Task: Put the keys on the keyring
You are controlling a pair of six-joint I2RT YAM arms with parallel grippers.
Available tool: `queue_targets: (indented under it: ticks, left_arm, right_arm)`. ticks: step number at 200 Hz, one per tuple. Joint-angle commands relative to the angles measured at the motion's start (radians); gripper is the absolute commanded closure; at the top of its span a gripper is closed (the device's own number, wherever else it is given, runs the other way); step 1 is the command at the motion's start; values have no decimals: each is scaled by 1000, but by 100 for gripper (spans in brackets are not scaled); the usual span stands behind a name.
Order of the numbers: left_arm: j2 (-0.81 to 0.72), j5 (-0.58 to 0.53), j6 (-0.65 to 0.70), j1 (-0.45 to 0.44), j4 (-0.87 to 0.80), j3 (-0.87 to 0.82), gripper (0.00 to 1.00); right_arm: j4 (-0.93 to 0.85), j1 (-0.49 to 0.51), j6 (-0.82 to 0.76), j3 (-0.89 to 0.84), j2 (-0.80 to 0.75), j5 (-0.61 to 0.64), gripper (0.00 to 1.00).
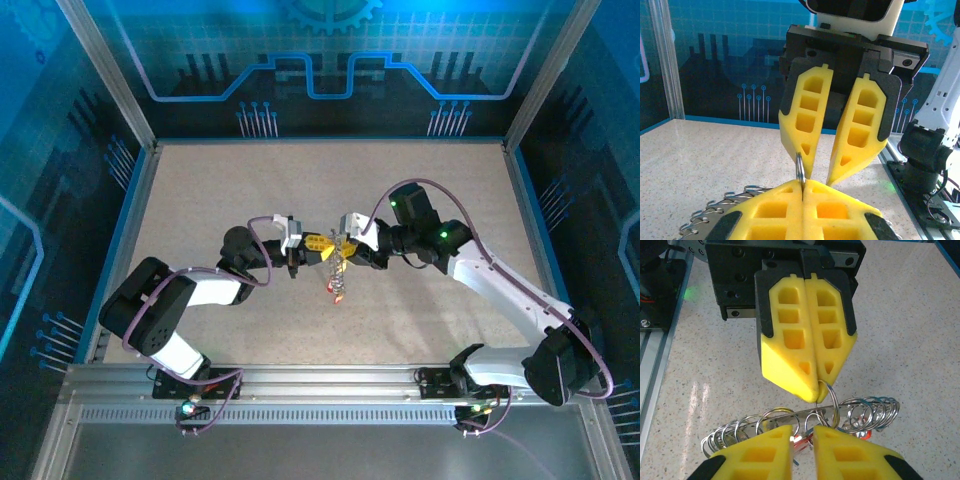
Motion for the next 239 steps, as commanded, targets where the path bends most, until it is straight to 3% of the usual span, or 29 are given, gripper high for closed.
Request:
queue_targets:
  ticks: [1, 58, 135, 239]
  left_arm:
    - [-34, 22, -8, -10, 50, 32, 100]
    - [-55, 15, 22, -17, 50, 11, 100]
    - [-44, 0, 10, -19, 50, 25, 100]
    - [-67, 8, 34, -40, 50, 10, 100]
  right_arm:
    - [51, -2, 32, -1, 14, -42, 81]
    - [74, -10, 55, -3, 20, -42, 79]
    - [132, -50, 126, -98, -93, -43, 74]
    - [188, -13, 165, -90, -50, -87, 74]
